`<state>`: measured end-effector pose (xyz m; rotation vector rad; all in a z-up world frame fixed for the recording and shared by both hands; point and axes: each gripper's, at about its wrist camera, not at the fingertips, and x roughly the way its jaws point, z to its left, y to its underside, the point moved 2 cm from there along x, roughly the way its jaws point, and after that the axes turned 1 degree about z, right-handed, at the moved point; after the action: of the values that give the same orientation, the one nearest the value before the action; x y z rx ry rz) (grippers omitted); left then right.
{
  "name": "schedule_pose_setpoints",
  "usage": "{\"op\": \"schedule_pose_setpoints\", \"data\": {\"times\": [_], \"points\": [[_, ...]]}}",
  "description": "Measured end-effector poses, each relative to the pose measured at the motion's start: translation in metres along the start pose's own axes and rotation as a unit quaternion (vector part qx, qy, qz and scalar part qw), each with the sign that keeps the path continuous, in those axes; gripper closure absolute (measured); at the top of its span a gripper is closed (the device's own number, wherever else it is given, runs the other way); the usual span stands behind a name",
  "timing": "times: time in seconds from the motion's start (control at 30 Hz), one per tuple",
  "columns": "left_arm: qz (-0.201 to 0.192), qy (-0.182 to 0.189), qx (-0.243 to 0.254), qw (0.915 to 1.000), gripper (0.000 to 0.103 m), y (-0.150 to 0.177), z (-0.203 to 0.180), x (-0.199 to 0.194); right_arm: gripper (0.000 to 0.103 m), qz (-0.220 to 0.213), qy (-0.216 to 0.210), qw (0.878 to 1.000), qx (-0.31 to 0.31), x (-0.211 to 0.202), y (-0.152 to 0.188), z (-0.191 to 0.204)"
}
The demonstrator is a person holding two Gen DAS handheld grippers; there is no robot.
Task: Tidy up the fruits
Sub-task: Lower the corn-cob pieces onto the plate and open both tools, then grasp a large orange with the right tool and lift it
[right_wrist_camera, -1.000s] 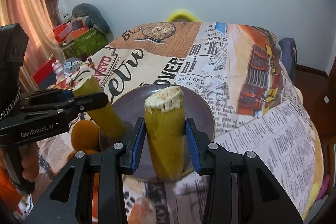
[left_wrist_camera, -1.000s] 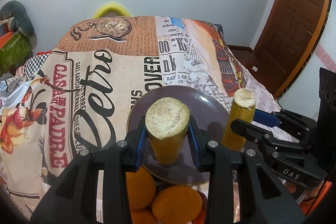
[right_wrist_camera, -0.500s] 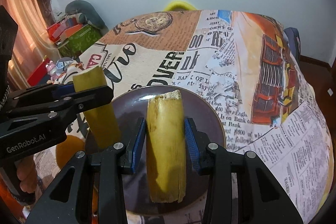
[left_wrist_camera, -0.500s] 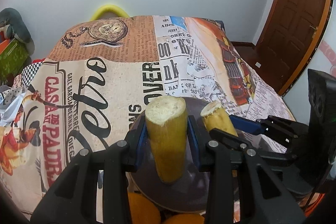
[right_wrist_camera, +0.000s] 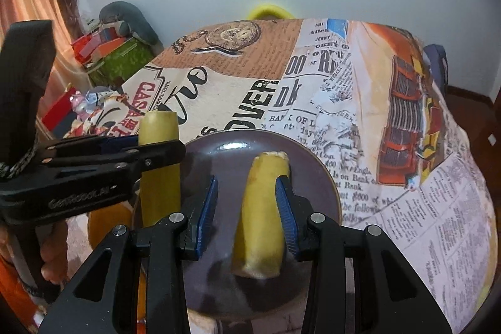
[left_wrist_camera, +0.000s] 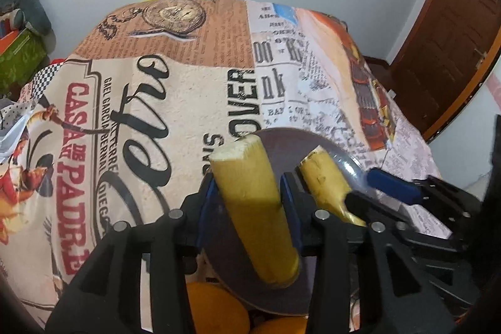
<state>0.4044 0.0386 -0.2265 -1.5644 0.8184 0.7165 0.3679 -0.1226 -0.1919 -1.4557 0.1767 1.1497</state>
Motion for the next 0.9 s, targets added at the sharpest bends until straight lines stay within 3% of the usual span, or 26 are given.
{"op": "schedule_pose_setpoints", "data": {"times": [0.23,0.77,0.9], "points": [[-0.008,0.004,-0.006,0.9999,0.059,0.015,0.006,-0.023,0.067,-0.014,0.019,1.000,-0.013,-0.027,0.008,0.007],[-0.079,-0.027,0.026,0.9962,0.044,0.049,0.003,-0.116,0.059,-0.037,0.030,0.998,-0.030,-0.088,0.038,0.042],[-0.090,-0.029,0.026,0.9952,0.040,0.066,0.006,-0.137,0.052,-0.039,0.030,0.998,-0.030,-0.097,0.046,0.051]]}}
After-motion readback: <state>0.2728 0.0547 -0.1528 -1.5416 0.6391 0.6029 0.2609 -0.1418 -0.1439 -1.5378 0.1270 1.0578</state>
